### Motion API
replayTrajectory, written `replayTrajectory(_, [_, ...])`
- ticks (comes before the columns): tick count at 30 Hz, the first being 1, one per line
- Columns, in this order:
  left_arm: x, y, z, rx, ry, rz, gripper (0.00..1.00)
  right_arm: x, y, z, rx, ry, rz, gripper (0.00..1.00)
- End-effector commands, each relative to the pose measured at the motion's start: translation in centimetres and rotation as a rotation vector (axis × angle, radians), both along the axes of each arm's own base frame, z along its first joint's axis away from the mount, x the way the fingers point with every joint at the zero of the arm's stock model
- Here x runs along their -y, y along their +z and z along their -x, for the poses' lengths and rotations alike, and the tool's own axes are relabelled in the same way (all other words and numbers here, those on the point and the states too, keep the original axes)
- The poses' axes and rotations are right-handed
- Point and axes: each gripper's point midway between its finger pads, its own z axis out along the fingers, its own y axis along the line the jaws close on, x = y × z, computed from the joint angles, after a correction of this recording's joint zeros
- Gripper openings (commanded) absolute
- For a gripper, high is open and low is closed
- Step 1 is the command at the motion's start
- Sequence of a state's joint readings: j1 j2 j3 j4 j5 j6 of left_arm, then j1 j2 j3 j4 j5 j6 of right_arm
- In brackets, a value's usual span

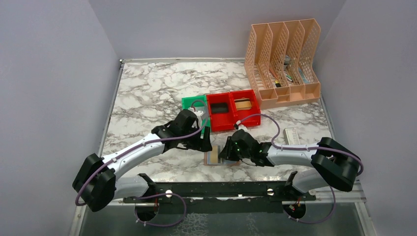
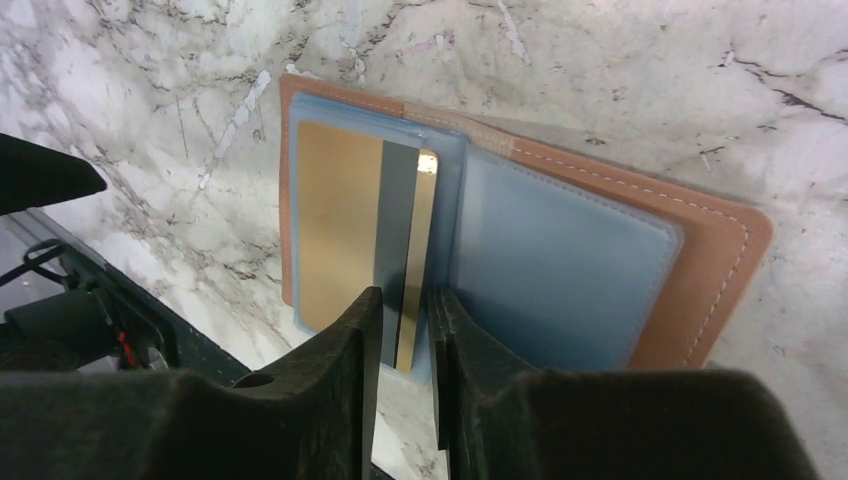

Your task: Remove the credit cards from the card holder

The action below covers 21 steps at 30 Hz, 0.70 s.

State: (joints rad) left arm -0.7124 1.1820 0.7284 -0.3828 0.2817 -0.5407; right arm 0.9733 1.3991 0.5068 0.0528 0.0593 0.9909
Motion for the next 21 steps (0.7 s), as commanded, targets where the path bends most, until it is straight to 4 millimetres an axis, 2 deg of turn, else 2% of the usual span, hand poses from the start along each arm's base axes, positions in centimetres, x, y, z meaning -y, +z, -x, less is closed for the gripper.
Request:
replayTrajectory(1, [1.0,-0.6,-0.9,0.025,0.044,-0.002,0.66,0.9,-1.7,0.8,-0.072,-0.016,-0.051,0.22])
replayTrajectory(5, [2.0,-1.7,-0.4,-0.002,0.038,0.003,0.62,1.1,-2.1,1.0,-0.102,-0.015,-0.094,0.15])
replayTrajectory(10, [2.4,-3.1,-0.2,-0.024,0.036,-0.038,0.54,1.1,-2.5,1.1,-0.122,-0.017,-0.105,0.13])
replayTrajectory(15, [2.3,-5.0,0.2,-0.048,0.035,-0.093,0.45,1.2,-2.6,1.0,-0.128,-0.029,-0.121,0.02])
replayTrajectory(21, [1.6,-6.8,0.6,-0.068,0.042,-0.158,0.35,1.5,-2.4,0.8,-0.131,-0.038,-0.141,0.01])
